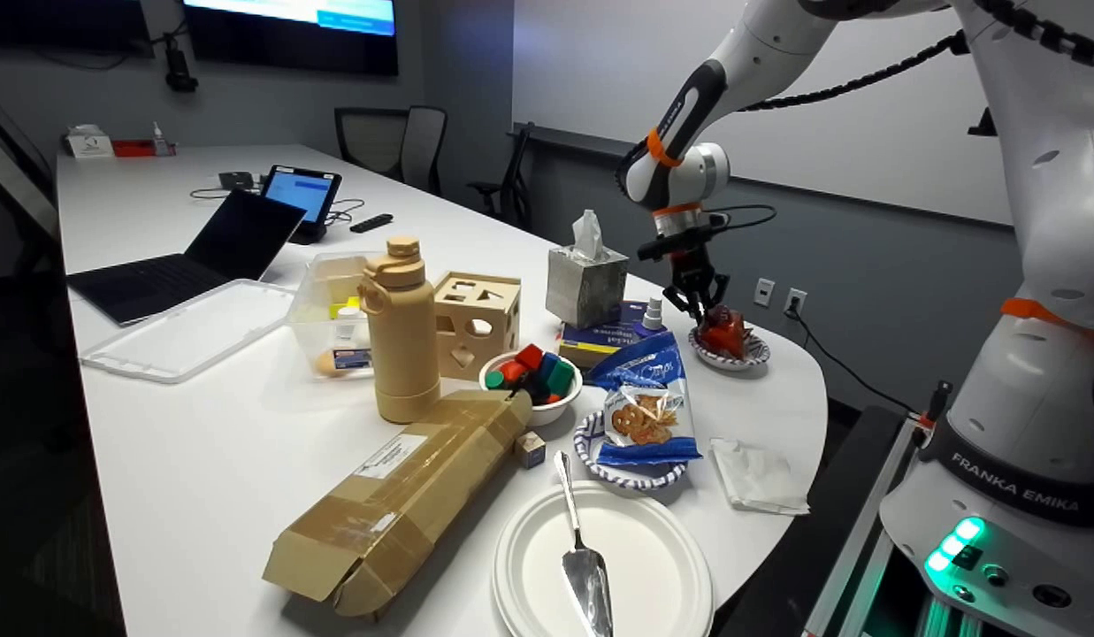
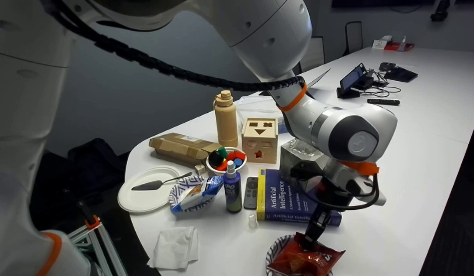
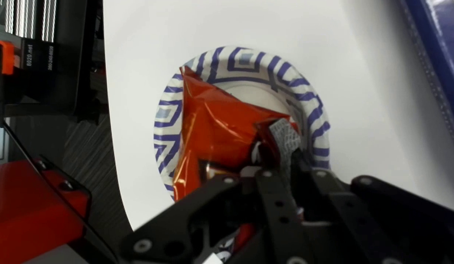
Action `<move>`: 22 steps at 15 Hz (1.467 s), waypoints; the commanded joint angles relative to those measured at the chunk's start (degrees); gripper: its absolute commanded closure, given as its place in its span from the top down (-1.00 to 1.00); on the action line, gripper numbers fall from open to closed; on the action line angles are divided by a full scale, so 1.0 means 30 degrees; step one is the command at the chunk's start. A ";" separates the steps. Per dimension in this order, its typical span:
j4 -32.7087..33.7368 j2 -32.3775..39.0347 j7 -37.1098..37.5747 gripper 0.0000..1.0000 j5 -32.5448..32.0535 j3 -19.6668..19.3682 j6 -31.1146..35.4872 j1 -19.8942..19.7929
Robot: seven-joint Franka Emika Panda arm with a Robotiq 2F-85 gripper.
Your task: Move the Doritos to the white plate
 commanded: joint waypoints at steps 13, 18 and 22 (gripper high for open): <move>-0.3775 -0.7226 -0.3879 -0.98 0.1170 0.0268 -0.2383 -0.0698; -0.6813 -1.0710 -0.6058 -0.98 0.1316 0.1737 -0.1336 0.0433; -0.8239 -1.1829 -0.7063 -0.98 0.2097 0.3947 0.0044 0.1806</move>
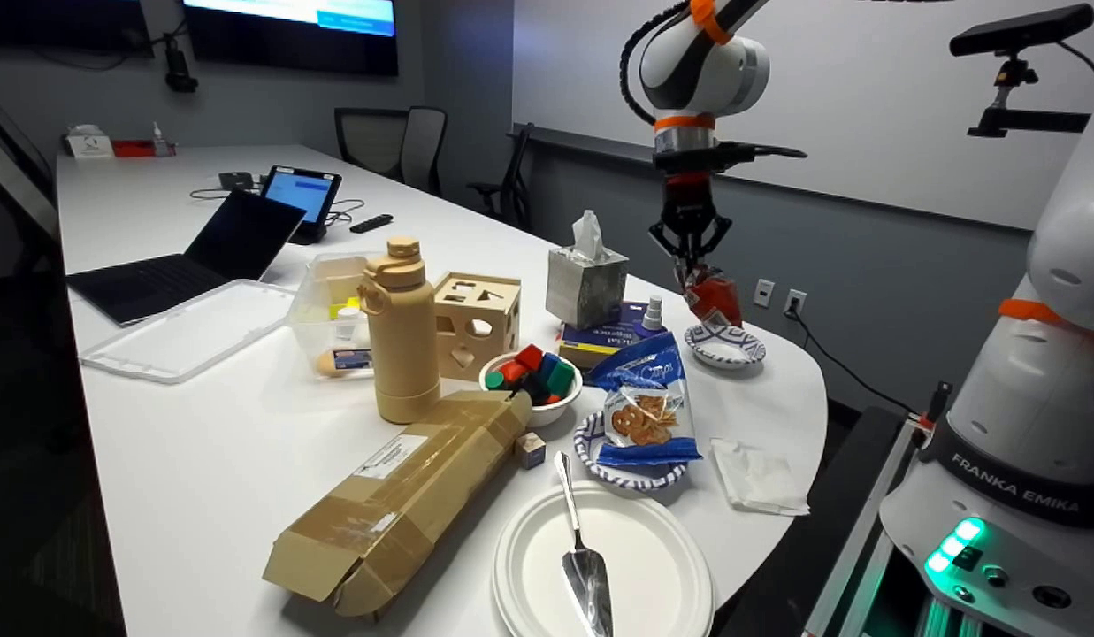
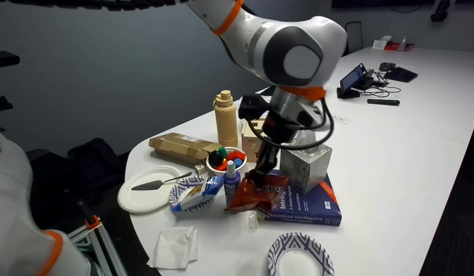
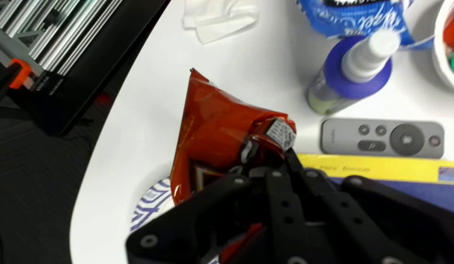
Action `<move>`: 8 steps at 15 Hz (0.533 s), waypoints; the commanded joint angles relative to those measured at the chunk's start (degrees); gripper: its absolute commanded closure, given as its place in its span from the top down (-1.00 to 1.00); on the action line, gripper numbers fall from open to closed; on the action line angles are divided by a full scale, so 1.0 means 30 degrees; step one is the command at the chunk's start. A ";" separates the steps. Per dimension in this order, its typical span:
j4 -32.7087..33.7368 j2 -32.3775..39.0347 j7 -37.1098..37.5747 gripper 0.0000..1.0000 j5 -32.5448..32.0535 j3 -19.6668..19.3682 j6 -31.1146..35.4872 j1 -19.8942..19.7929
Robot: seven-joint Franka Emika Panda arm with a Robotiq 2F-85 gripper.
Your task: Move the Doritos to the white plate
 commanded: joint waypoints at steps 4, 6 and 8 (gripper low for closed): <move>-0.2765 -0.2253 -0.2541 -0.98 0.0852 0.2847 0.2322 0.2171; -0.3409 -0.2850 -0.2714 -0.98 0.0533 0.3354 0.2947 0.2530; -0.3934 -0.3487 -0.2559 -0.98 0.0630 0.3596 0.3396 0.2615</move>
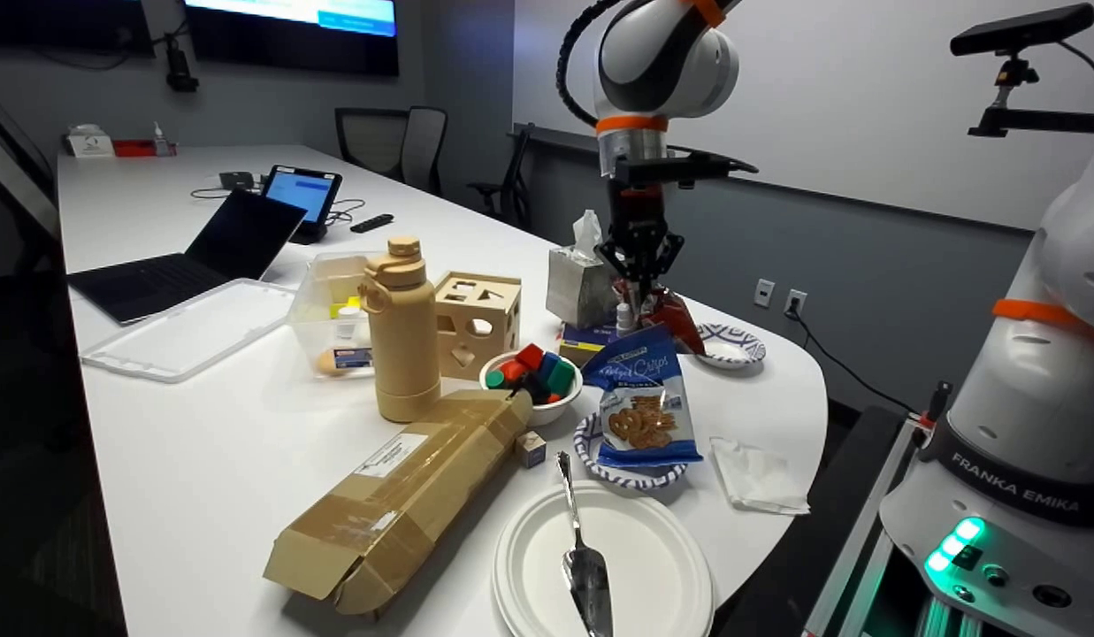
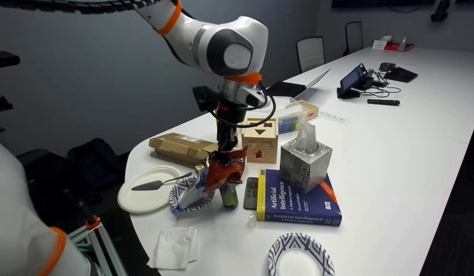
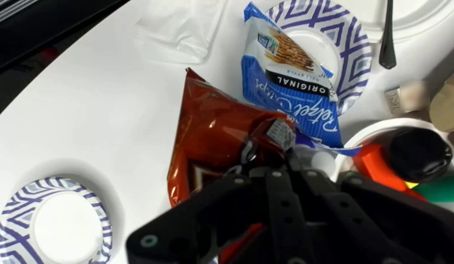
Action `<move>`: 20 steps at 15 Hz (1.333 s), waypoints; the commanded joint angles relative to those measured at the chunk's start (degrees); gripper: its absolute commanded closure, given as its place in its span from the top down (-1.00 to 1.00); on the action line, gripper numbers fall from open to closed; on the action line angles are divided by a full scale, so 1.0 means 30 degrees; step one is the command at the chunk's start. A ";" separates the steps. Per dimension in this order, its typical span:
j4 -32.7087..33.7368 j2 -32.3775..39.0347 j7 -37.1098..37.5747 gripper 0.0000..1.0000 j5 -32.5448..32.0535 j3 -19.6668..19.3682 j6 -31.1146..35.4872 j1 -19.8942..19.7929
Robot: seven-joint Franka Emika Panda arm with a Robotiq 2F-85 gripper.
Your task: Move the Doritos to the white plate
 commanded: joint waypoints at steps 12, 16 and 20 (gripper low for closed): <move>-0.4069 -0.5938 -0.6915 -0.98 -0.0347 0.0640 0.1376 0.0578; -0.4707 -0.8146 -0.7431 -0.98 -0.0793 0.1119 0.1958 0.0918; -0.4143 -0.8723 -1.0003 -0.98 -0.0279 0.0707 0.2051 0.1741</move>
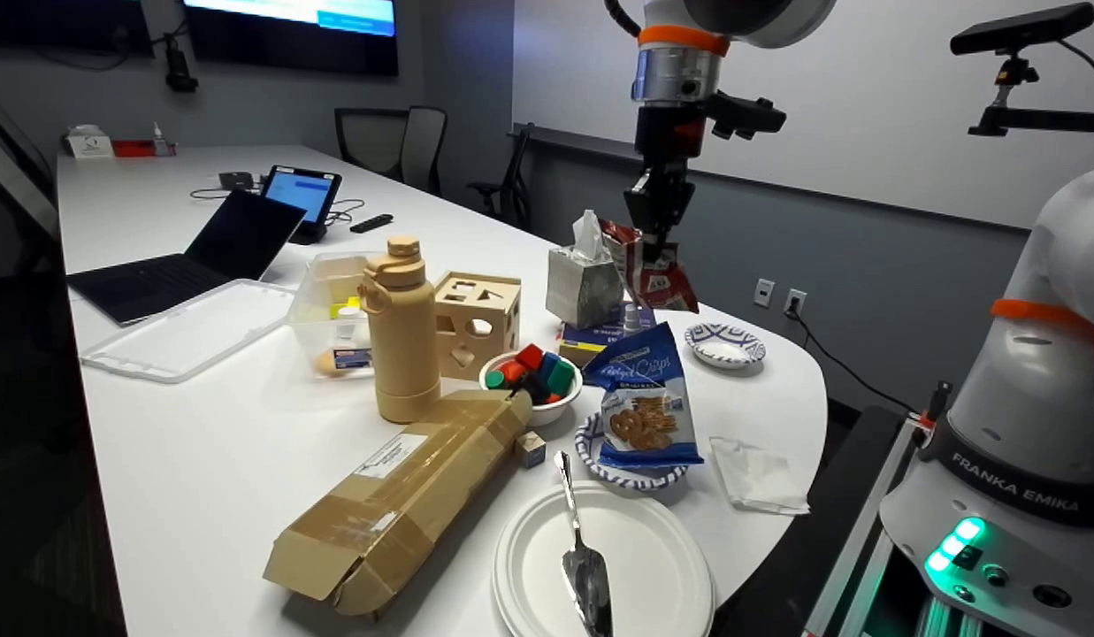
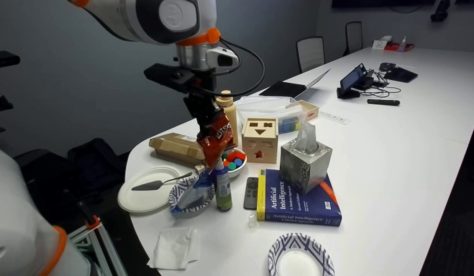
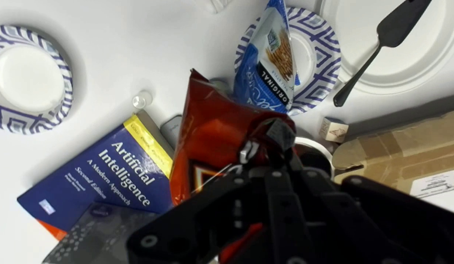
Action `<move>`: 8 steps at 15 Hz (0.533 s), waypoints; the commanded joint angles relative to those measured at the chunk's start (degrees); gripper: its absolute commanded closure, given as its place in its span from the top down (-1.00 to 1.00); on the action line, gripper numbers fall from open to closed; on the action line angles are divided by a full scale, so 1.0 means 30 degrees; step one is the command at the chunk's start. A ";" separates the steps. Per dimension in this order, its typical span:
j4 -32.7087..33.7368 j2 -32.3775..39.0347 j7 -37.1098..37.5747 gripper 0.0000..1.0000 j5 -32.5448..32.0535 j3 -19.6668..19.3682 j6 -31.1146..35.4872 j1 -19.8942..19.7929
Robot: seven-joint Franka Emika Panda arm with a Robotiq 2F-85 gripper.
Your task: Move the Doritos to the white plate
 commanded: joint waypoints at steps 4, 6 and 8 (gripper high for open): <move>0.0194 -0.0569 -0.5481 -0.98 0.1243 -0.1350 0.0675 0.1663; 0.0673 0.0286 -0.7580 -0.98 0.2284 -0.2070 0.0048 0.2339; 0.0989 0.1550 -0.9536 -0.98 0.3383 -0.2689 0.0023 0.2803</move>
